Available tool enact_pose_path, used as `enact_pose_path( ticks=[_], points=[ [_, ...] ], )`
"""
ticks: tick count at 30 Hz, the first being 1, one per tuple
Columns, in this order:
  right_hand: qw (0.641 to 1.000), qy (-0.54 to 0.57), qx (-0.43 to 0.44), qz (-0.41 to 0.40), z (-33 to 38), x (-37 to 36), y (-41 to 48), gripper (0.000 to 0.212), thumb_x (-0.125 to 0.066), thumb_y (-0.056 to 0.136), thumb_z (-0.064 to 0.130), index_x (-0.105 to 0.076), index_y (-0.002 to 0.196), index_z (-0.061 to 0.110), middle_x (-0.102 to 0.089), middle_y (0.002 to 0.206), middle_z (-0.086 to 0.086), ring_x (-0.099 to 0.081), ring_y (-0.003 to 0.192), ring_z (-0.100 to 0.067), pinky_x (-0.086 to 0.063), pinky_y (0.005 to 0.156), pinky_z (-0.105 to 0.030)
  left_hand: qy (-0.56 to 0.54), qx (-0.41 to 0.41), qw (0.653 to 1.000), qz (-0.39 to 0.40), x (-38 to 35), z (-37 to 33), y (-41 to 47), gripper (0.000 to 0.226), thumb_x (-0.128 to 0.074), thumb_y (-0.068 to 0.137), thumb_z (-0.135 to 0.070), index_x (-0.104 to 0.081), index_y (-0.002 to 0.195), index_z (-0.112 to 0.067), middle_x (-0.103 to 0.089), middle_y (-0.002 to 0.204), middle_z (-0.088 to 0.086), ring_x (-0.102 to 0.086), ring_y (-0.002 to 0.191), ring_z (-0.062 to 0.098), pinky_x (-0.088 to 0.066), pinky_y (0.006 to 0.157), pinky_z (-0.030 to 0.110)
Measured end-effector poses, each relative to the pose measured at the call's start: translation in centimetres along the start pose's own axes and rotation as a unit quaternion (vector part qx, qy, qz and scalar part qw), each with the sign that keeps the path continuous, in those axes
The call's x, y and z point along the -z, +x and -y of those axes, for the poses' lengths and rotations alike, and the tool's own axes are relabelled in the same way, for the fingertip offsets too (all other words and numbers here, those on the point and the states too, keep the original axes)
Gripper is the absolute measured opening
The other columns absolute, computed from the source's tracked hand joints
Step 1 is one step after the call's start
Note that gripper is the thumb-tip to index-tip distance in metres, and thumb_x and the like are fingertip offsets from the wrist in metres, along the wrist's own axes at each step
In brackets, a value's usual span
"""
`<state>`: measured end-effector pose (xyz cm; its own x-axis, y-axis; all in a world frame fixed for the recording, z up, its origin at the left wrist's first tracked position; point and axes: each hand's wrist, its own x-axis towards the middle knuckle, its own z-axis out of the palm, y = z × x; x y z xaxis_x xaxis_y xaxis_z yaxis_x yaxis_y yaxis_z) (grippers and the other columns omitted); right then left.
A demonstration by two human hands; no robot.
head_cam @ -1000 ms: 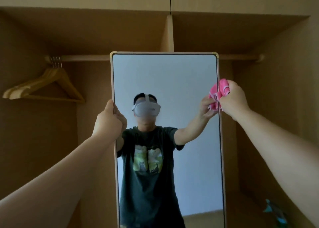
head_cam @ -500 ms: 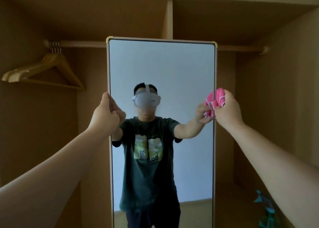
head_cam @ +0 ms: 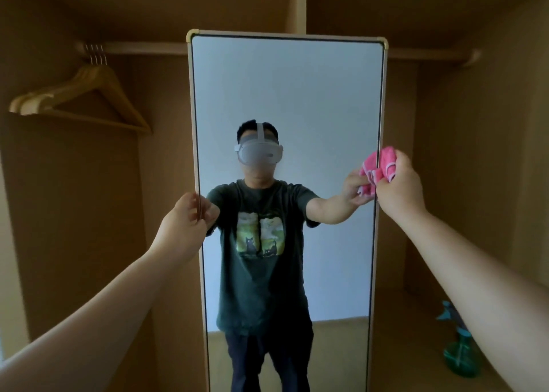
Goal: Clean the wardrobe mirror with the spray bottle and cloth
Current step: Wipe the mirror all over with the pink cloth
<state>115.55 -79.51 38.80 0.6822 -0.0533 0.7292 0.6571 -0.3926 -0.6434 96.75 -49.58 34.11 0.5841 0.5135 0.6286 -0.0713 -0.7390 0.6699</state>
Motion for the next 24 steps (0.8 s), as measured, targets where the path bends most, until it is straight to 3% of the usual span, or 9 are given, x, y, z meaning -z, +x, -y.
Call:
enact_pose_path(
  ticks=[5,9,12,15,17,20,24],
  points=[
    [1.0,-0.005,-0.013,0.0,-0.6,-0.3,-1.0,0.054,-0.057,0.096,0.015,-0.035,0.145,0.015,-0.055,0.134,-0.011,-0.054,0.121,-0.03,-0.043,0.098,-0.036,-0.002,0.011,1.0,0.018,-0.8,2.3,-1.7,0.032,-0.046,0.078,0.008,-0.058,0.097,-0.015,-0.068,0.089,0.001,-0.066,0.086,0.028,-0.057,0.076,0.046],
    [1.0,-0.007,-0.018,0.006,-1.8,-0.7,-1.6,0.056,-0.058,0.094,0.015,-0.035,0.145,0.017,-0.055,0.133,-0.01,-0.055,0.12,-0.029,-0.046,0.098,-0.038,0.014,0.03,0.998,0.053,-1.5,4.5,-2.6,0.033,-0.045,0.079,0.002,-0.06,0.095,-0.023,-0.069,0.087,0.001,-0.068,0.08,0.025,-0.058,0.067,0.045],
    [1.0,-0.009,-0.019,0.006,-2.5,-1.0,-2.0,0.056,-0.059,0.093,0.013,-0.035,0.144,0.018,-0.056,0.132,-0.009,-0.056,0.119,-0.03,-0.047,0.097,-0.039,0.017,0.056,0.996,0.063,-2.1,5.5,-3.5,0.035,-0.045,0.081,-0.004,-0.059,0.099,-0.03,-0.068,0.086,-0.004,-0.068,0.074,0.021,-0.058,0.057,0.036],
    [1.0,-0.007,-0.02,0.008,-2.9,-1.1,-2.3,0.055,-0.058,0.094,0.014,-0.035,0.144,0.018,-0.056,0.132,-0.009,-0.056,0.119,-0.03,-0.046,0.097,-0.039,0.015,0.076,0.996,0.055,-2.6,5.6,-4.5,0.041,-0.045,0.081,0.0,-0.056,0.102,-0.032,-0.066,0.09,-0.004,-0.065,0.078,0.02,-0.057,0.061,0.036],
    [1.0,-0.003,-0.016,0.006,-3.1,-1.2,-2.6,0.053,-0.058,0.094,0.014,-0.037,0.143,0.017,-0.057,0.13,-0.009,-0.056,0.117,-0.03,-0.046,0.094,-0.035,0.02,0.075,0.995,0.056,-2.9,5.6,-5.2,0.043,-0.044,0.08,0.005,-0.055,0.105,-0.028,-0.064,0.091,-0.004,-0.063,0.079,0.022,-0.056,0.063,0.038],
    [1.0,0.004,-0.012,0.007,-3.4,-1.2,-3.1,0.049,-0.057,0.094,0.011,-0.04,0.14,0.015,-0.058,0.127,-0.009,-0.057,0.115,-0.028,-0.042,0.087,-0.028,0.022,0.063,0.995,0.073,-3.4,5.6,-6.1,0.05,-0.039,0.078,0.007,-0.053,0.107,-0.032,-0.062,0.094,-0.009,-0.062,0.074,0.022,-0.051,0.055,0.032],
    [1.0,0.01,-0.019,0.011,-4.0,-1.4,-3.6,0.052,-0.057,0.093,0.006,-0.04,0.141,0.016,-0.058,0.125,-0.008,-0.057,0.113,-0.026,-0.042,0.085,-0.027,0.026,0.071,0.995,0.07,-3.7,5.3,-6.6,0.052,-0.038,0.079,0.011,-0.047,0.104,-0.033,-0.059,0.093,-0.012,-0.06,0.075,0.017,-0.049,0.056,0.029]
  ],
)
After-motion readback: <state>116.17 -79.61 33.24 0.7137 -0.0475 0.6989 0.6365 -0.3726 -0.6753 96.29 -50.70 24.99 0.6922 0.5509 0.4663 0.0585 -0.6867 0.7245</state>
